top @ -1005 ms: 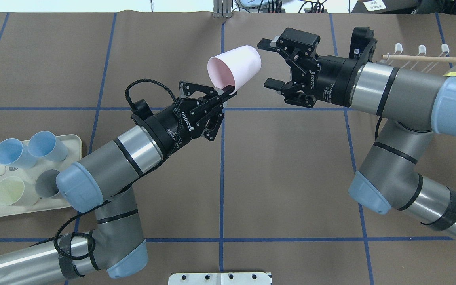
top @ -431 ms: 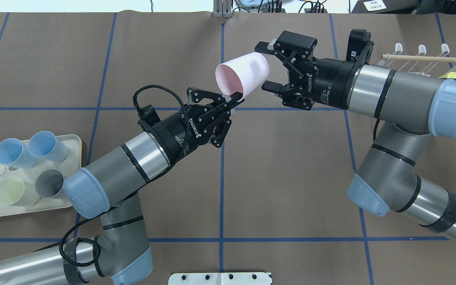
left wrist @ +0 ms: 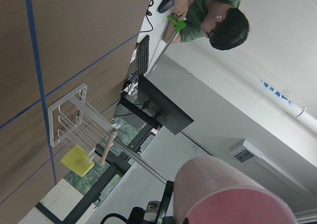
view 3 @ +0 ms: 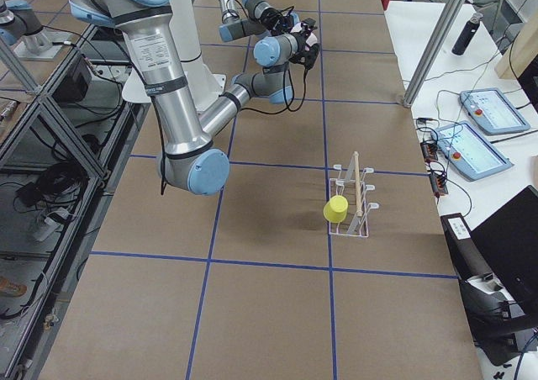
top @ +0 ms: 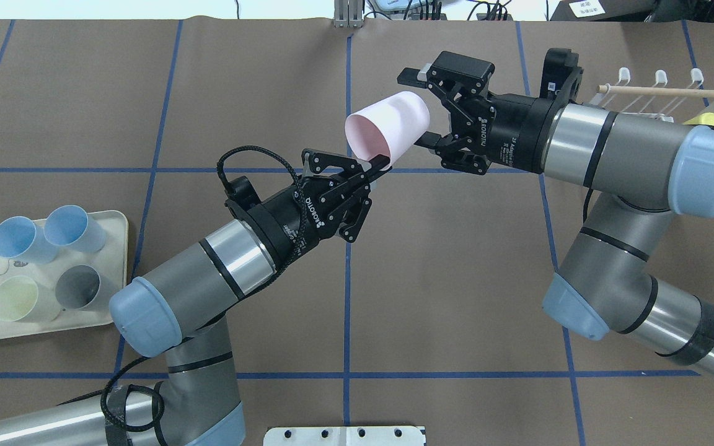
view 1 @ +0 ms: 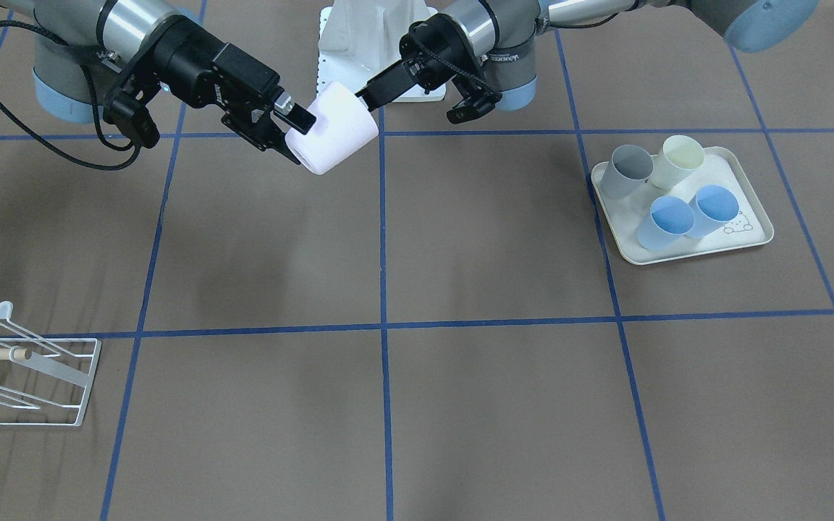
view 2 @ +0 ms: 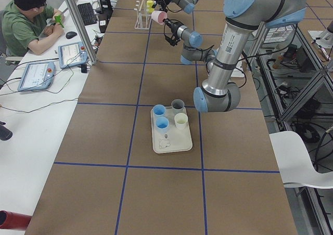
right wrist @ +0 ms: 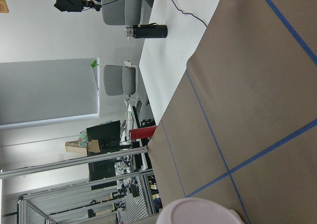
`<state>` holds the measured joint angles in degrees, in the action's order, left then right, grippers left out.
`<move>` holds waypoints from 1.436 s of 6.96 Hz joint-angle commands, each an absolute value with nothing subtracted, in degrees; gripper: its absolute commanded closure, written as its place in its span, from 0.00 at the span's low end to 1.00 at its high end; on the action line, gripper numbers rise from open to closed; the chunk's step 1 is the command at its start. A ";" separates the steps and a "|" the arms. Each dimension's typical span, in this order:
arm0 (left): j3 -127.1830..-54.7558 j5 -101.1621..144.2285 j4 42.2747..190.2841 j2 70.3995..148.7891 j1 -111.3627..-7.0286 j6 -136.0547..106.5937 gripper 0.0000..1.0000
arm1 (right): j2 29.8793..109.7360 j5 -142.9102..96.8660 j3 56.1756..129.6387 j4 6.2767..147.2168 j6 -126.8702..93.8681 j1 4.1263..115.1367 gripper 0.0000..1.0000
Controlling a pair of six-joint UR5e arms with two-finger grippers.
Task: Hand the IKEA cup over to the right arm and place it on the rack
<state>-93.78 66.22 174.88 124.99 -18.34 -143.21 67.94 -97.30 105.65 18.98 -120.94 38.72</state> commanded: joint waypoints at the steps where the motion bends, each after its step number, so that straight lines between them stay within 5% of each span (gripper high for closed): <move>1: -93.69 66.01 174.81 125.86 -18.11 -143.17 1.00 | 67.94 -97.29 105.56 18.98 -120.94 38.58 0.00; 6: -93.25 65.92 173.94 126.83 -17.93 -143.17 1.00 | 67.94 -97.29 105.47 18.98 -120.94 38.41 0.02; 7: -93.25 66.00 173.94 126.83 -17.84 -143.26 1.00 | 67.94 -97.29 105.38 18.98 -120.94 38.41 0.53; 8: -93.34 66.09 174.02 127.17 -17.84 -143.35 0.64 | 67.94 -97.38 105.38 18.98 -120.76 38.41 1.00; 9: -93.34 66.01 174.02 128.31 -17.84 -143.35 0.23 | 67.94 -97.47 105.38 18.98 -120.41 38.41 1.00; 10: -93.43 66.01 174.02 128.15 -17.93 -143.26 0.00 | 67.94 -97.38 105.38 18.98 -120.41 38.41 1.00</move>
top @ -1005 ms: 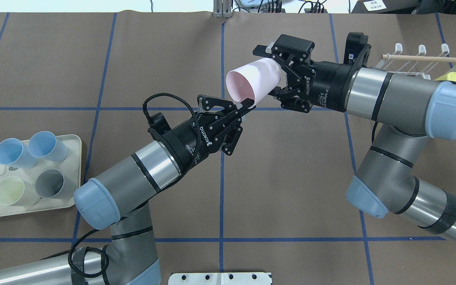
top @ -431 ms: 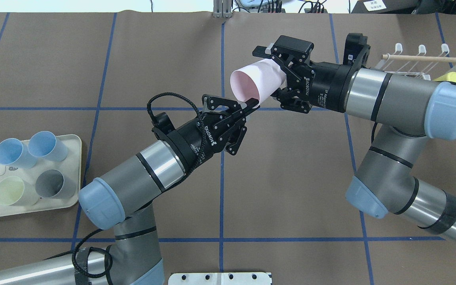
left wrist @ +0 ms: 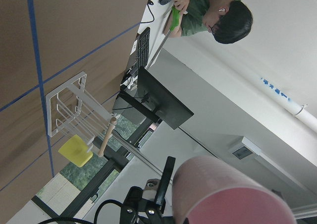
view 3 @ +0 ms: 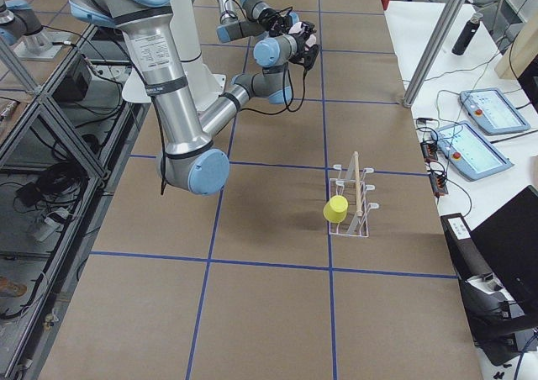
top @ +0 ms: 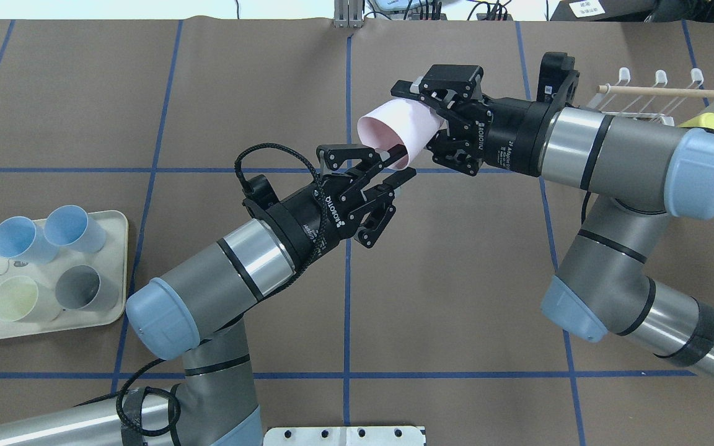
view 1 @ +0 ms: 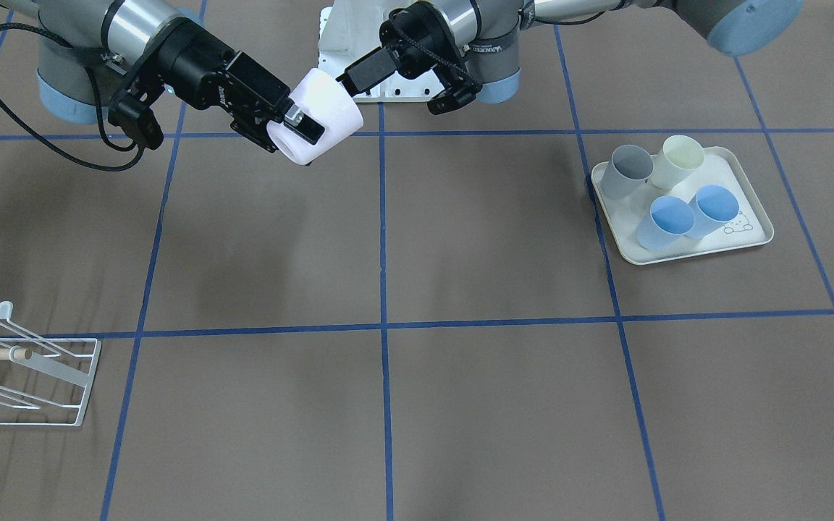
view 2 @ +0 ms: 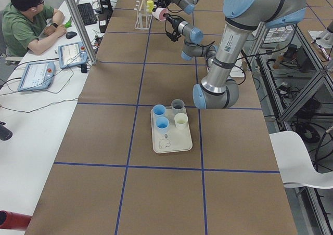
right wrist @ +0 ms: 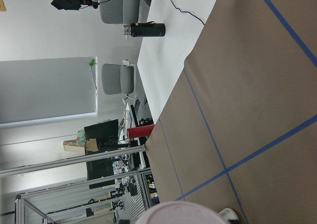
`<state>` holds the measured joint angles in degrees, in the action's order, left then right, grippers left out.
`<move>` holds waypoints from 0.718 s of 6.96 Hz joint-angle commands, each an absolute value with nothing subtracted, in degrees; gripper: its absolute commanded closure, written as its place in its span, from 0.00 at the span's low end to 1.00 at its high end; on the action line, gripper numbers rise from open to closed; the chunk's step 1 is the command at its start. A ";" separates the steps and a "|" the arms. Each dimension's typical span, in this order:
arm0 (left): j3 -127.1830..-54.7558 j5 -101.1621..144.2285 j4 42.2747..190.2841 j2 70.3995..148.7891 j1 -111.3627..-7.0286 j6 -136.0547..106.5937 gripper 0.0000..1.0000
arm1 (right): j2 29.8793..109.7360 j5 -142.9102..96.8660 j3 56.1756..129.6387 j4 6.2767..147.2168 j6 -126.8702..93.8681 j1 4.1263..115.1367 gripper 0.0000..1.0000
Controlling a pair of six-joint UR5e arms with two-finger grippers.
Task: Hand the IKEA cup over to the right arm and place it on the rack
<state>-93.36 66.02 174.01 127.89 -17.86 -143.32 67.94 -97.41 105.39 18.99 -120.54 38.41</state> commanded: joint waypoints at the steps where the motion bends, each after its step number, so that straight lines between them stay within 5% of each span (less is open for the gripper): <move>1: -93.43 66.01 174.02 128.06 -18.10 -143.17 0.00 | 67.94 -97.21 105.47 18.98 -120.15 38.58 1.00; 5: -93.43 66.36 174.46 127.79 -18.19 -138.98 0.00 | 69.08 -95.80 103.02 19.34 -116.20 46.82 1.00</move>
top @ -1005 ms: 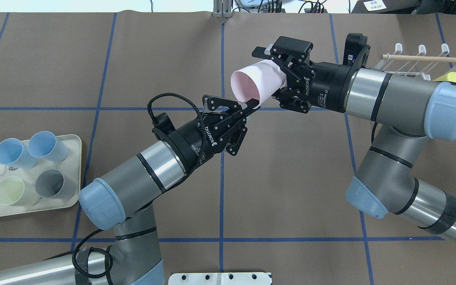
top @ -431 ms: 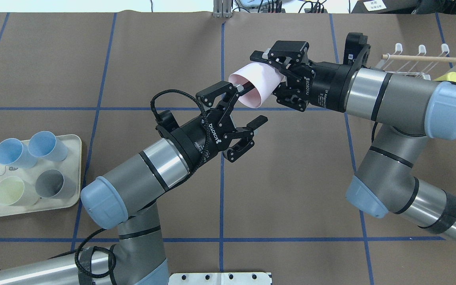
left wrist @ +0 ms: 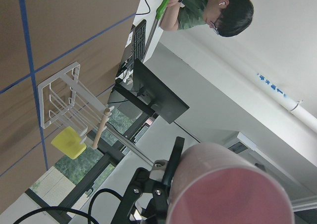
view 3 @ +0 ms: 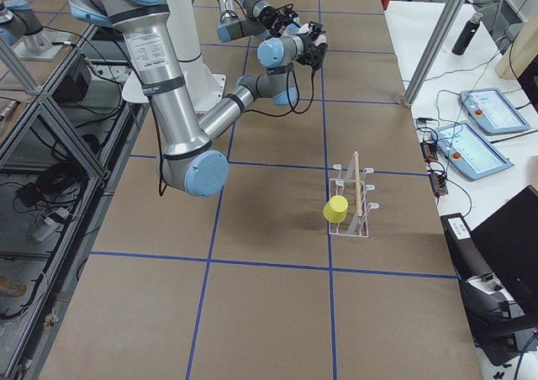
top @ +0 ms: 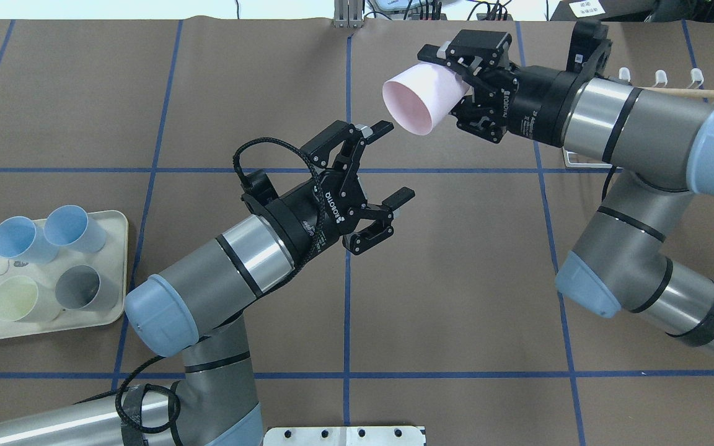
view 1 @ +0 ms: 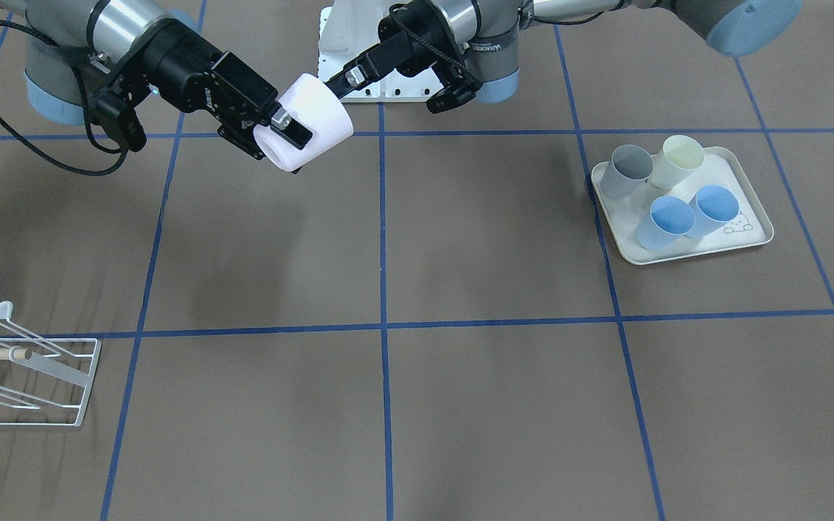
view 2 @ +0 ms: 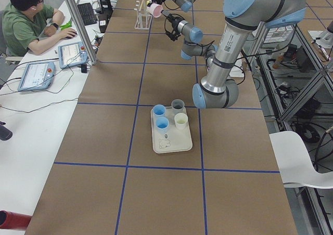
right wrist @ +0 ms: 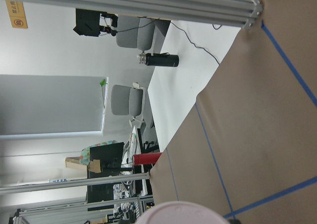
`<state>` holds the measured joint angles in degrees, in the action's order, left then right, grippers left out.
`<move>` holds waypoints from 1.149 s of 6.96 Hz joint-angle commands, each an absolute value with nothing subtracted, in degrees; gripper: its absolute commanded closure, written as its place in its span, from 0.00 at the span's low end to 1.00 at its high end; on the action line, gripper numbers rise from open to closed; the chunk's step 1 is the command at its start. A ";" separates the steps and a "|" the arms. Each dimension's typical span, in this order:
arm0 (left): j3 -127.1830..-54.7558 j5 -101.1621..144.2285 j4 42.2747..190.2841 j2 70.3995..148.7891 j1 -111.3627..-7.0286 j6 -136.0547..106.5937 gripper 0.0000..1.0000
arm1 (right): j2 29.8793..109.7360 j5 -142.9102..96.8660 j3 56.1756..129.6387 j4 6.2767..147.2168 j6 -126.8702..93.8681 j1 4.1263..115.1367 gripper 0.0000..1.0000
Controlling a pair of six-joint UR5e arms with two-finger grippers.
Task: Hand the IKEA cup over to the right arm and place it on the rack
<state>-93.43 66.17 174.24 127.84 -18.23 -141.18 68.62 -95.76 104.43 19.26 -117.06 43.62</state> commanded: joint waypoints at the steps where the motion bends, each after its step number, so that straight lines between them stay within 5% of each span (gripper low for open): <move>1: -93.60 66.62 174.20 127.71 -18.63 -137.65 0.00 | 69.69 -95.71 101.53 19.77 -113.41 49.80 1.00; 3: -94.22 66.97 171.06 127.35 -18.90 -124.95 0.00 | 71.44 -95.45 100.98 27.64 -101.78 54.82 1.00; 8: -108.35 78.81 130.50 127.53 -24.77 -111.03 0.00 | 82.93 -77.38 101.87 41.04 -66.97 59.41 1.00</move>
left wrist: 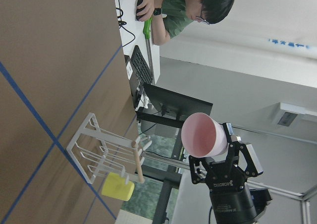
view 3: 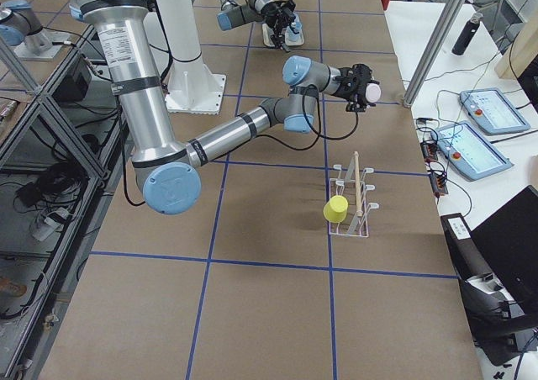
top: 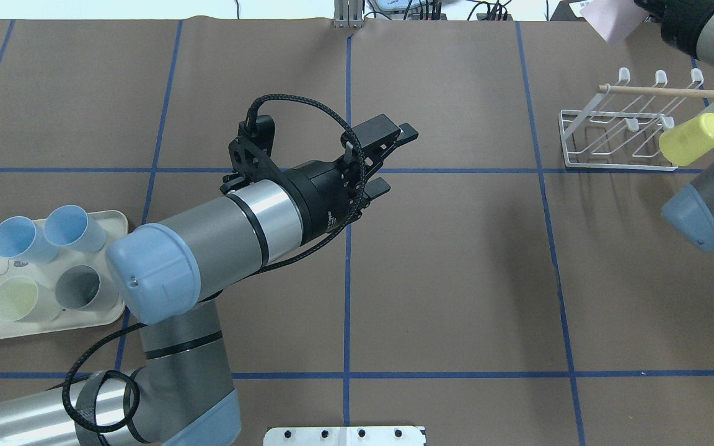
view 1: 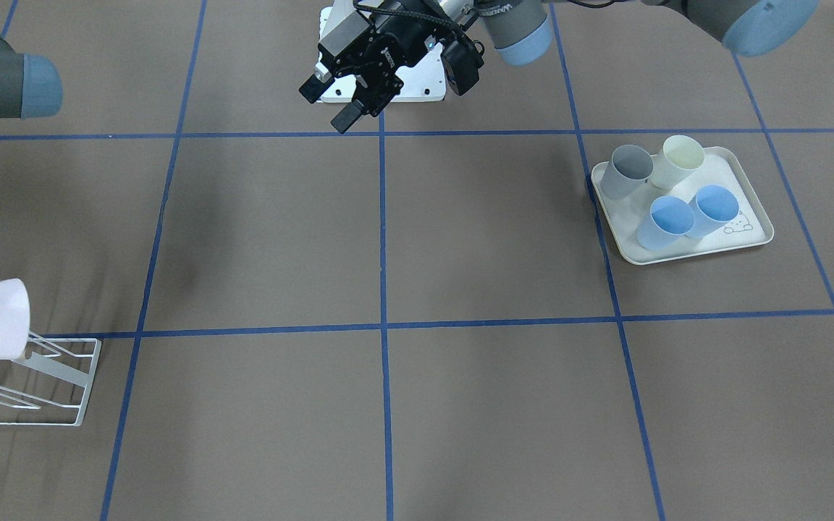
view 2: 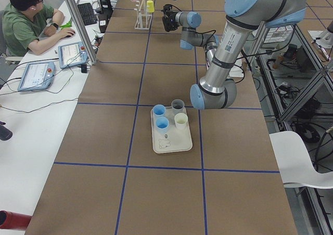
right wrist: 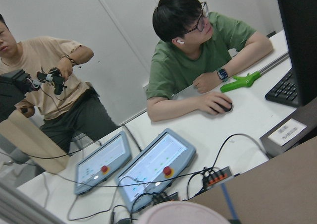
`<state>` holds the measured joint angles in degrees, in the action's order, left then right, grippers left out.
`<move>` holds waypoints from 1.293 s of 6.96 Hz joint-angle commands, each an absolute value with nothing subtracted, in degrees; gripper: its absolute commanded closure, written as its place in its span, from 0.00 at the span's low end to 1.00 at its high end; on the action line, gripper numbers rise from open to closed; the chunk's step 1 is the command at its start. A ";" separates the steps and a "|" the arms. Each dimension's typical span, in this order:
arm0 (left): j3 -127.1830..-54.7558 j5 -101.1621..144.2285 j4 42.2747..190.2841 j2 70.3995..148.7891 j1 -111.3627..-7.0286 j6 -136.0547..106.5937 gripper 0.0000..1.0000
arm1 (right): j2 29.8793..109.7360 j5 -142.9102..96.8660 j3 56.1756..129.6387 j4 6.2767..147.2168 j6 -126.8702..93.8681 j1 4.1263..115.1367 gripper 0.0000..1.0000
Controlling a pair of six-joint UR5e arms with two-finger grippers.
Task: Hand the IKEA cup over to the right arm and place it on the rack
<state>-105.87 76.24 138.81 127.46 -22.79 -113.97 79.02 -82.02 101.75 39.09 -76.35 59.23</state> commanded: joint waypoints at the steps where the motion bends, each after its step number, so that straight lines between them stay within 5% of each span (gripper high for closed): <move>1: -109.24 82.32 124.95 127.44 -27.40 -108.83 0.00 | 85.40 -75.69 101.87 41.04 -63.32 59.41 1.00; 9: -109.86 91.05 118.30 123.40 -34.37 -102.30 0.00 | 93.95 -70.76 105.03 43.33 -53.17 52.57 1.00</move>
<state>-109.86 90.94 118.05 123.92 -34.34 -102.41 93.66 -71.46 104.72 43.26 -53.22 54.20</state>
